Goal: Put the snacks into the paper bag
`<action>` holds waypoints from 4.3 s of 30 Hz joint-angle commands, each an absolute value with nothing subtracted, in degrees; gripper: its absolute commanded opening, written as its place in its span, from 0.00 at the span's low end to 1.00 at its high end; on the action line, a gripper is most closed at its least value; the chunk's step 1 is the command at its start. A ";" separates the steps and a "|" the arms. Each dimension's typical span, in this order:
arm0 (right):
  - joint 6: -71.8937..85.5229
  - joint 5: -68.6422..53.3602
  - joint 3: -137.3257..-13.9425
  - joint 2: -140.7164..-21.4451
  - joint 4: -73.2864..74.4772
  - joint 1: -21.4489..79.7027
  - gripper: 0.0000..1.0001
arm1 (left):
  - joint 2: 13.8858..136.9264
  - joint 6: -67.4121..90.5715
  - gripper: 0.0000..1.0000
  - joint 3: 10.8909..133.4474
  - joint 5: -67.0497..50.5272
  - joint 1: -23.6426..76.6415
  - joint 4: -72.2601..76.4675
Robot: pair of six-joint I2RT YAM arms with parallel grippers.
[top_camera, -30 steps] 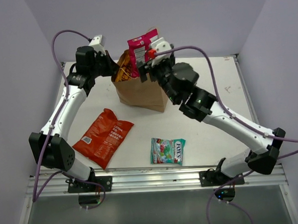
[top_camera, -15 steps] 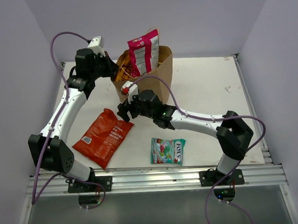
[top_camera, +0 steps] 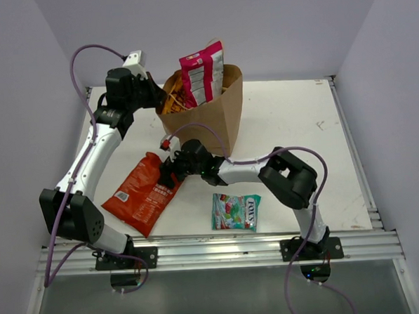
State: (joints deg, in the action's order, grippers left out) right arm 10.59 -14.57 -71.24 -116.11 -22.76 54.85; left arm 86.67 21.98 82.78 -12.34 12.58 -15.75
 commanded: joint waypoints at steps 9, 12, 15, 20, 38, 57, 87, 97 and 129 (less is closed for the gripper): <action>14.76 -22.94 -76.46 -121.20 -26.81 55.28 0.73 | 84.99 22.59 0.00 83.76 -11.69 12.83 -12.66; 14.41 -23.03 -77.52 -122.87 -25.84 55.81 0.71 | 84.81 22.50 0.00 83.67 -11.69 12.92 -12.83; 13.36 -21.71 -78.13 -124.36 -24.61 56.34 0.69 | 84.46 22.41 0.00 83.67 -11.69 12.83 -12.92; 11.16 -18.12 -78.66 -125.68 -22.42 57.04 0.43 | 83.85 22.15 0.00 83.76 -11.86 12.83 -13.10; -8.77 14.48 -81.37 -79.31 11.57 57.13 0.00 | 83.32 21.18 0.00 84.99 -10.81 12.83 -14.68; -35.86 14.94 -99.85 -88.77 -8.94 43.17 0.00 | 87.36 25.40 0.00 87.27 -14.77 12.83 -14.32; -38.14 -2.72 -92.60 -95.98 -34.78 33.22 0.00 | 84.99 28.21 0.00 87.37 -3.16 13.01 -19.69; -34.98 -3.96 -93.77 -102.92 -45.72 28.57 0.00 | 83.58 28.48 0.00 85.25 -1.85 13.01 -19.60; -44.40 -28.30 -109.79 -94.39 21.70 27.51 0.12 | 83.68 29.35 0.00 84.56 -6.50 13.10 -15.21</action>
State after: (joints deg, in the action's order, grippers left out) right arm -46.30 -26.55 -109.38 -95.92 14.44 27.42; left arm 86.24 27.99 85.27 -4.78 12.91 -21.37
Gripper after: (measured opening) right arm 0.114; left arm 0.007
